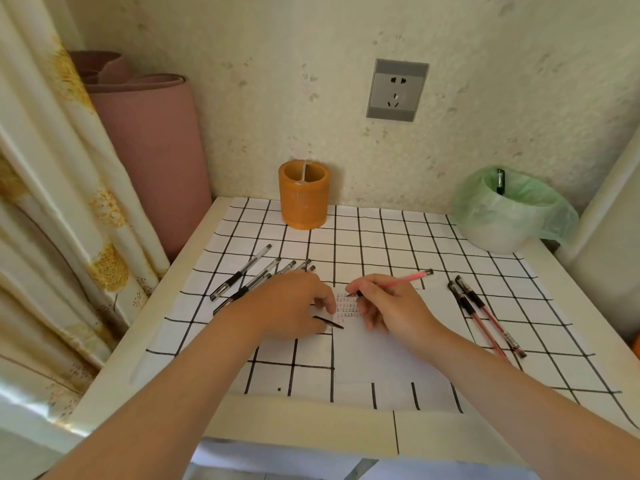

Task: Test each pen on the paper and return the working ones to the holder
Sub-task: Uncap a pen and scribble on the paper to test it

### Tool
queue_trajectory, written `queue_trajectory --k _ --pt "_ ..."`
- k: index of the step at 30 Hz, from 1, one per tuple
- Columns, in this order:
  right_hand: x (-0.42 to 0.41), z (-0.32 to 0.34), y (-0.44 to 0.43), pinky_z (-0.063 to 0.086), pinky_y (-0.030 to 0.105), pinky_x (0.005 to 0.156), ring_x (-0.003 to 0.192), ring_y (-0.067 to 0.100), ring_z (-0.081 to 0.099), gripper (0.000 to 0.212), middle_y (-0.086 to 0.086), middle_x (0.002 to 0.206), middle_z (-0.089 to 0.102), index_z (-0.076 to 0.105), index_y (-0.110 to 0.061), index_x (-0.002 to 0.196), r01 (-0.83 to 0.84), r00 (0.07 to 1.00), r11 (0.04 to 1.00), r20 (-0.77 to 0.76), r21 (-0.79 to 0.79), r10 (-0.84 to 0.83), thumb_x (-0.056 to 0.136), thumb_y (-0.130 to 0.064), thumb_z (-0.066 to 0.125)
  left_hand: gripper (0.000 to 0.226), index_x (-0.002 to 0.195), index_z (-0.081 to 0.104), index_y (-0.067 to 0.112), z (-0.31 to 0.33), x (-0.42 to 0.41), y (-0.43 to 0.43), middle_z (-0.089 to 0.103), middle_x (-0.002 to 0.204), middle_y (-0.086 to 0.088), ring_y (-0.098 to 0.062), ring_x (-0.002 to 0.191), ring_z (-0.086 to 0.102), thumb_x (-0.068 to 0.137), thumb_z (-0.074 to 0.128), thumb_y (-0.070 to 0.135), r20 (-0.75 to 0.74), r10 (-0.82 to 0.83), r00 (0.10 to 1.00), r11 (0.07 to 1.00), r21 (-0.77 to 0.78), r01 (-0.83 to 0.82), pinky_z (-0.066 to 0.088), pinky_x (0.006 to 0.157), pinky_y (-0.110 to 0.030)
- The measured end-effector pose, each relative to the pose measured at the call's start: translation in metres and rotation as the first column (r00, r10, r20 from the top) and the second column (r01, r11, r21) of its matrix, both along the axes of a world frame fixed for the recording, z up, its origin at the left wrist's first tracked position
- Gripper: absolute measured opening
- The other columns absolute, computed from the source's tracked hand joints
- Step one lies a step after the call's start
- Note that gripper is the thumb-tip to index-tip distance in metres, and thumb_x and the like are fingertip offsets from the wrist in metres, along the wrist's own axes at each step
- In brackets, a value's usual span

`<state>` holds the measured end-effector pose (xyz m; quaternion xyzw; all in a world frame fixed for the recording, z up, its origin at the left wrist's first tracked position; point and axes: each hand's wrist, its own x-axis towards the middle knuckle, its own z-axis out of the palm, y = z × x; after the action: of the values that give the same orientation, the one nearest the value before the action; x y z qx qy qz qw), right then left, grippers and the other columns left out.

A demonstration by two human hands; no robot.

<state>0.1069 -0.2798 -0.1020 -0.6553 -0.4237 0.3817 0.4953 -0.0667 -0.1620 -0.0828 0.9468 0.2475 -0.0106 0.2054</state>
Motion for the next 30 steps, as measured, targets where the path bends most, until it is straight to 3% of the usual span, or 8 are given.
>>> queue_trajectory --k 6,11,15,20,23,27,30 --pt "-0.002 -0.004 0.000 0.040 0.016 0.045 0.053 0.020 0.059 0.016 0.013 0.069 0.068 0.066 -0.003 0.091 0.049 0.998 0.999 -0.032 0.004 -0.049 0.087 0.009 0.055 0.042 0.121 0.064 0.040 -0.001 0.003 -0.003 0.052 0.108 0.012 -0.006 0.105 0.045 0.081 0.073 0.051 -0.020 -0.005 1.000 1.000 0.015 0.005 0.046 0.090 -0.033" --pt "0.002 -0.007 -0.001 0.045 0.022 0.050 0.055 0.023 0.061 0.006 0.018 0.071 0.070 0.064 0.000 0.085 0.027 1.000 1.000 -0.004 -0.011 -0.027 0.086 0.005 0.060 0.032 0.112 0.067 0.040 -0.003 0.004 -0.003 0.051 0.107 0.015 -0.007 0.105 0.045 0.082 0.073 0.047 -0.001 0.000 1.000 0.999 0.035 0.001 0.047 0.092 -0.036" --pt "0.002 -0.008 -0.002 0.042 0.020 0.047 0.053 0.022 0.061 0.012 0.015 0.069 0.070 0.058 -0.003 0.077 0.023 0.999 1.000 0.035 -0.014 -0.022 0.087 0.002 0.059 0.019 0.098 0.072 0.037 -0.004 0.003 -0.002 0.051 0.107 0.016 -0.004 0.105 0.044 0.081 0.074 0.047 0.009 -0.007 1.000 1.000 -0.006 0.007 0.046 0.094 -0.036" --pt "0.006 -0.010 0.000 0.043 0.024 0.048 0.054 0.017 0.060 0.006 0.013 0.064 0.066 0.058 0.000 0.082 -0.059 0.994 0.998 0.090 -0.003 0.059 0.085 0.003 0.063 0.013 0.095 0.074 0.035 -0.005 0.004 0.000 0.053 0.107 0.017 -0.005 0.105 0.047 0.086 0.070 0.044 0.040 0.025 0.999 0.999 -0.044 -0.023 0.047 0.094 -0.037" --pt "0.007 -0.012 0.002 0.049 0.029 0.050 0.053 0.018 0.060 0.009 0.010 0.062 0.063 0.058 0.002 0.079 -0.103 0.986 0.995 0.135 0.005 0.101 0.080 0.007 0.066 0.022 0.105 0.071 0.038 -0.006 0.004 0.001 0.051 0.104 0.017 -0.005 0.101 0.047 0.084 0.071 0.045 0.035 0.024 0.999 0.999 -0.031 -0.023 0.047 0.091 -0.035" --pt "0.006 -0.018 0.004 0.038 0.029 0.049 0.053 0.013 0.048 0.013 0.007 0.063 0.059 0.056 -0.005 0.070 -0.146 0.951 0.989 0.277 0.013 0.136 0.075 0.000 0.067 0.031 0.108 0.069 0.040 -0.007 0.005 0.000 0.051 0.109 0.016 -0.006 0.108 0.044 0.080 0.073 0.053 0.014 0.023 1.000 1.000 -0.021 -0.022 0.046 0.091 -0.033" --pt "0.007 -0.019 0.003 0.035 0.027 0.049 0.054 0.011 0.044 0.014 0.003 0.063 0.056 0.055 -0.005 0.070 -0.170 0.943 0.985 0.293 0.020 0.156 0.076 0.001 0.066 0.039 0.110 0.067 0.040 -0.007 0.005 0.000 0.050 0.110 0.015 -0.006 0.111 0.042 0.076 0.075 0.057 0.003 0.015 1.000 0.999 -0.036 -0.015 0.046 0.095 -0.036"
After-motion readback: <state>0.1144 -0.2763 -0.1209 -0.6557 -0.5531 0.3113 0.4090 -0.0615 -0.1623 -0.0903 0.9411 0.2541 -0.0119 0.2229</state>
